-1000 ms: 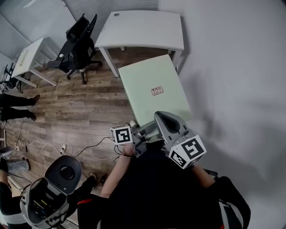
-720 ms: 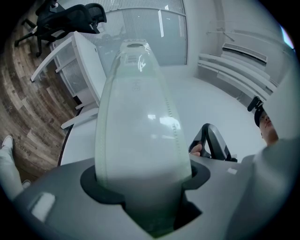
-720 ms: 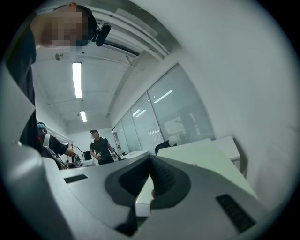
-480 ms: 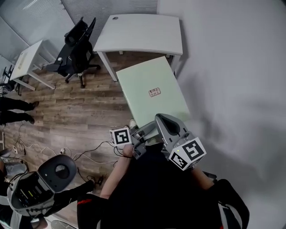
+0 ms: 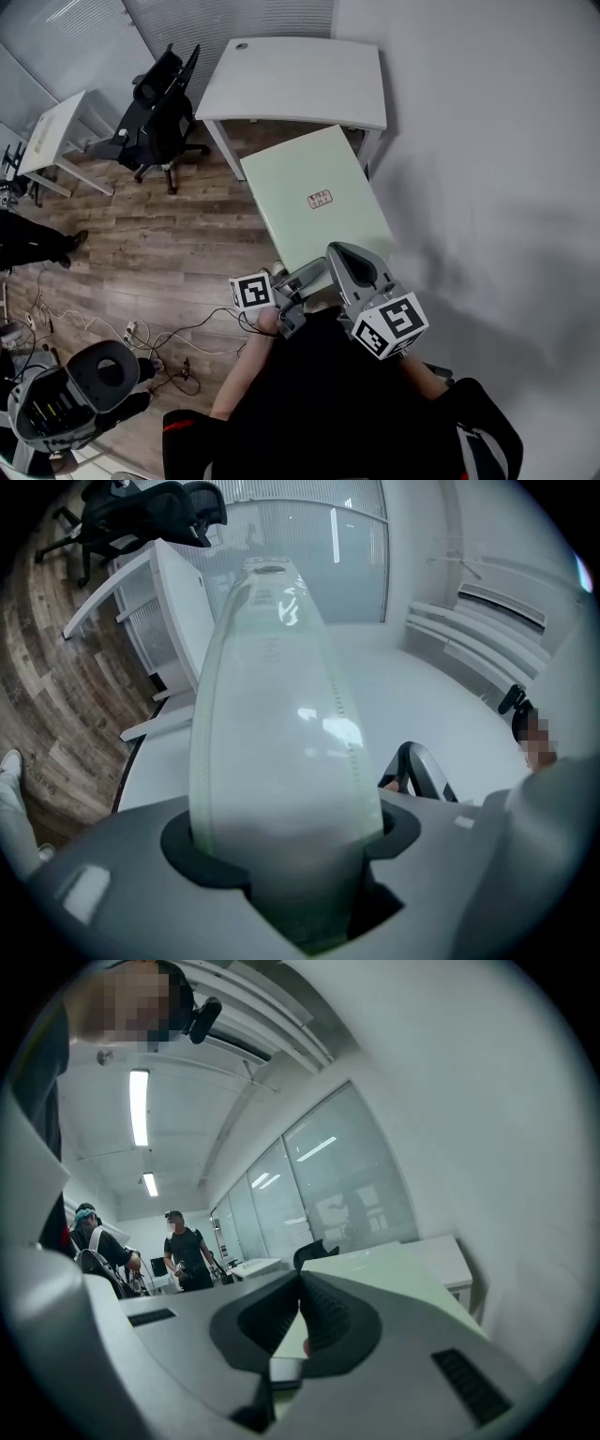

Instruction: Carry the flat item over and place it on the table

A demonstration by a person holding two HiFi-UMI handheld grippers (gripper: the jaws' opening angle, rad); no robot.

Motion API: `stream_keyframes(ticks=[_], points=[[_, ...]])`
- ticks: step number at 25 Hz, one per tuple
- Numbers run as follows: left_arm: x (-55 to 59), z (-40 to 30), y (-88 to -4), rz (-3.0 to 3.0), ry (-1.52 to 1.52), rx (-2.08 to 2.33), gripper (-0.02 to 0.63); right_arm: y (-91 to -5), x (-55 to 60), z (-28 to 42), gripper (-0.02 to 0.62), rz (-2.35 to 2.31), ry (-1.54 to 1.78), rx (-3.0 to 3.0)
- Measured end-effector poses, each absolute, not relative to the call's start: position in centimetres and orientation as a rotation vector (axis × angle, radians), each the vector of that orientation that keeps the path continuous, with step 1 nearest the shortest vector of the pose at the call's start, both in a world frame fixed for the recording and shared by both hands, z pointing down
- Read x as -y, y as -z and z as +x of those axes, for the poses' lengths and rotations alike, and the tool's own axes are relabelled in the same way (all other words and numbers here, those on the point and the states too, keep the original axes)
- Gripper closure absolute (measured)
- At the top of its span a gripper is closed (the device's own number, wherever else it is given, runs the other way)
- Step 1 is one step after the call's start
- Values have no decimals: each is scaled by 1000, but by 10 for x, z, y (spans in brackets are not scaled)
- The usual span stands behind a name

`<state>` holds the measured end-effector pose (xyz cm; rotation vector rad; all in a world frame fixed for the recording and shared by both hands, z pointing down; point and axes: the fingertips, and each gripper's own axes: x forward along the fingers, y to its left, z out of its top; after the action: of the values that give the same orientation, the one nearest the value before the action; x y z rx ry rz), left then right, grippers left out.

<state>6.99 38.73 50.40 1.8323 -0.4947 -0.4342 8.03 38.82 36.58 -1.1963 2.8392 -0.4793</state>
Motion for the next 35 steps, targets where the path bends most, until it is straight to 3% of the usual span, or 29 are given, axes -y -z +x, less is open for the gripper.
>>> stream_keyframes(ticks=[14,35], points=[[-324,39,-515,1763,432,518,293,-371,-327,59,594,-1259,510,-2839],[-196,-55,-507,1761,385,455,293,-363,-195,-39,594,-1369,547,-2796]])
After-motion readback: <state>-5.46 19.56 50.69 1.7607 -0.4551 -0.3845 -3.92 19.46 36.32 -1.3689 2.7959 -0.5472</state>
